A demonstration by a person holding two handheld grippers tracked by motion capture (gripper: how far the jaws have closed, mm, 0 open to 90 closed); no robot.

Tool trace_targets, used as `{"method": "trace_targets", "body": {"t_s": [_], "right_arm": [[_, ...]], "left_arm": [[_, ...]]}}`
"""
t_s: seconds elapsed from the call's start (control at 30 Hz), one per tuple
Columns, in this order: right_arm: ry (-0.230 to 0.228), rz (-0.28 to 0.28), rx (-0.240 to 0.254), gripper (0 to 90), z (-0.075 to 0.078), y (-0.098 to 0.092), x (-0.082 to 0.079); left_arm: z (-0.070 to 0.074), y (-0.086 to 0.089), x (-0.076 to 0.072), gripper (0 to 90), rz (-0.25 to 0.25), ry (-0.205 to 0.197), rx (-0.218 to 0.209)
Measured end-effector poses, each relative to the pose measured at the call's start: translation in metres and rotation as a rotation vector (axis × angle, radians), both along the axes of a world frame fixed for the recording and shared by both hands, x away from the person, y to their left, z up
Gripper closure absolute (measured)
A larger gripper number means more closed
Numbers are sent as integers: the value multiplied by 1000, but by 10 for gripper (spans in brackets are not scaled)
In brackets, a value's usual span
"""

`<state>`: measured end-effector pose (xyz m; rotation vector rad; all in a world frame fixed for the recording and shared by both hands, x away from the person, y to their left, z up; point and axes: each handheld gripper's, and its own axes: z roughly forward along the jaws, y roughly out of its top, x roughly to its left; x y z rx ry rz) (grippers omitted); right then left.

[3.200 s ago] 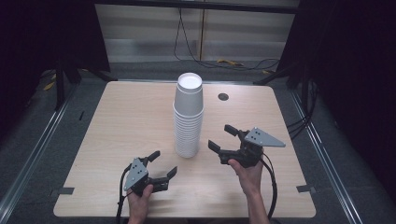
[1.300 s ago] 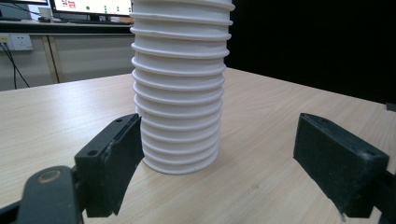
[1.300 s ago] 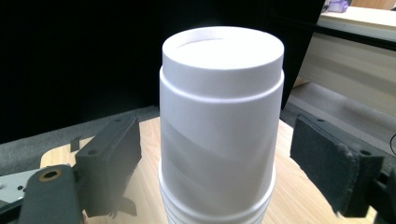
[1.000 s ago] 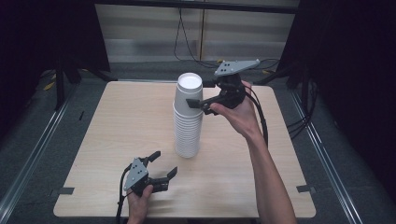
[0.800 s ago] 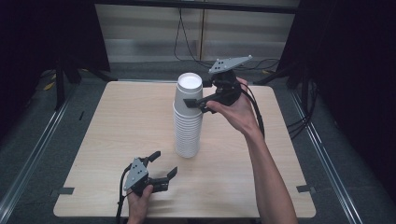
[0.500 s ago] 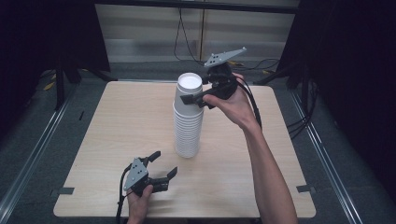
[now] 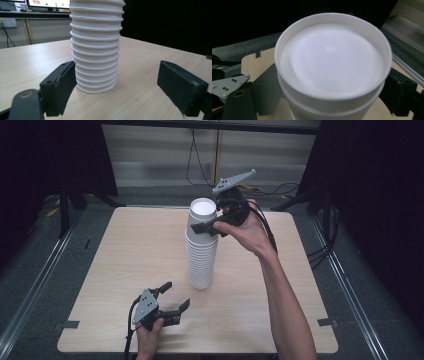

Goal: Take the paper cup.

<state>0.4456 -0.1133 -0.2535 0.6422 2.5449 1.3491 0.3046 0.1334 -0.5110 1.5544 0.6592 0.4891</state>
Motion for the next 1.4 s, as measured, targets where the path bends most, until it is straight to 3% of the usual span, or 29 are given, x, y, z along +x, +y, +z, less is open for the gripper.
{"method": "trace_targets", "body": {"t_s": [0.63,0.83,0.97,1.2,1.4], "right_arm": [[-24,0,-6,202,9,2,-1],[-54,3,34,205,15,-2,-4],[-52,1,34,205,18,-3,-5],[-90,-15,99,207,22,-8,-8],[-131,-34,202,209,26,-18,-12]], "left_arm": [[0,0,0,157,-1,0,2],[0,0,0,157,-1,-1,0],[0,0,0,157,-1,-2,-1],[0,0,0,157,-2,-2,1],[0,0,0,157,-2,-2,1]]}}
